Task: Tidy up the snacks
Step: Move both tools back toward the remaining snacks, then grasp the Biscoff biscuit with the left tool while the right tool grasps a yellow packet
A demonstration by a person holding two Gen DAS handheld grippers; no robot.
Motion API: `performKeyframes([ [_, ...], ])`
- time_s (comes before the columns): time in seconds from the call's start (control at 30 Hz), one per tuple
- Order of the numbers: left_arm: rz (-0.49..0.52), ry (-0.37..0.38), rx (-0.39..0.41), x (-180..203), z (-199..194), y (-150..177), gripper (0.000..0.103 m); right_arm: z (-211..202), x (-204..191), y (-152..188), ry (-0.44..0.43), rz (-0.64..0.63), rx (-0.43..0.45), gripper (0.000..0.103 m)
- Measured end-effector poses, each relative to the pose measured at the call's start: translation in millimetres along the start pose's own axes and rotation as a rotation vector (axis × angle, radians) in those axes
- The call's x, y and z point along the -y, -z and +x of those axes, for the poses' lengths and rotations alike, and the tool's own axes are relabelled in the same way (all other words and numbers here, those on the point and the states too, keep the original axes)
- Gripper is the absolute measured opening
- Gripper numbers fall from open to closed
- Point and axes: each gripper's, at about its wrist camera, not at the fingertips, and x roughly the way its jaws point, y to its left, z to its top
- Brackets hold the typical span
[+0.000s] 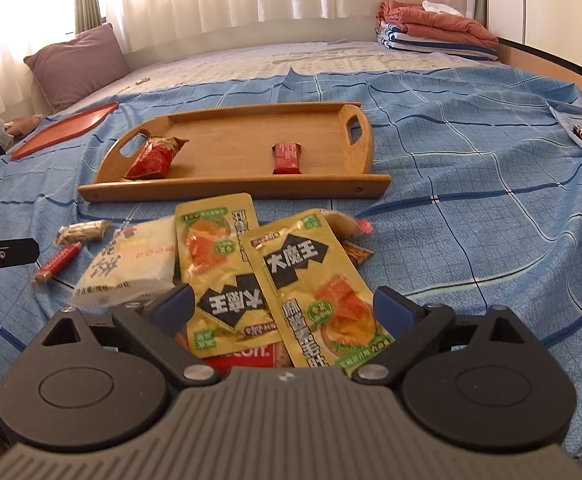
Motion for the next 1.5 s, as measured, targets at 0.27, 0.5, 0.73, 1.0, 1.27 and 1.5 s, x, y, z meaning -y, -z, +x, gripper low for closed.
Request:
performKeyframes([
  [0.27,0.009,-0.028,-0.019,-4.6,11.8,17.1,0.094,4.8,7.5,18.9,0.025,-0.016,-0.020,0.101],
  [0.5,-0.006,-0.035,-0.045,-7.6,20.6,28.1,0.092,14.0,11.5,21.0,0.052,-0.035,-0.008,0.101],
  [0.73,-0.034,-0.036,-0.050,-11.5,27.6,30.8,0.085,26.2,17.0,18.4,0.058,0.014,0.026,0.103],
  [1.0,-0.078,-0.015,-0.041,-11.7,42.8,16.6,0.071,39.8,16.5,14.5,0.044,0.001,0.037,0.103],
  [1.27,-0.074,-0.030,-0.050,-8.0,57.8,10.1,0.066,44.7,17.5,16.6,0.037,-0.004,0.045,0.103],
  [1.5,-0.055,-0.036,-0.052,-5.7,64.2,12.4,0.068,43.7,17.2,20.0,0.039,-0.008,0.056,0.103],
])
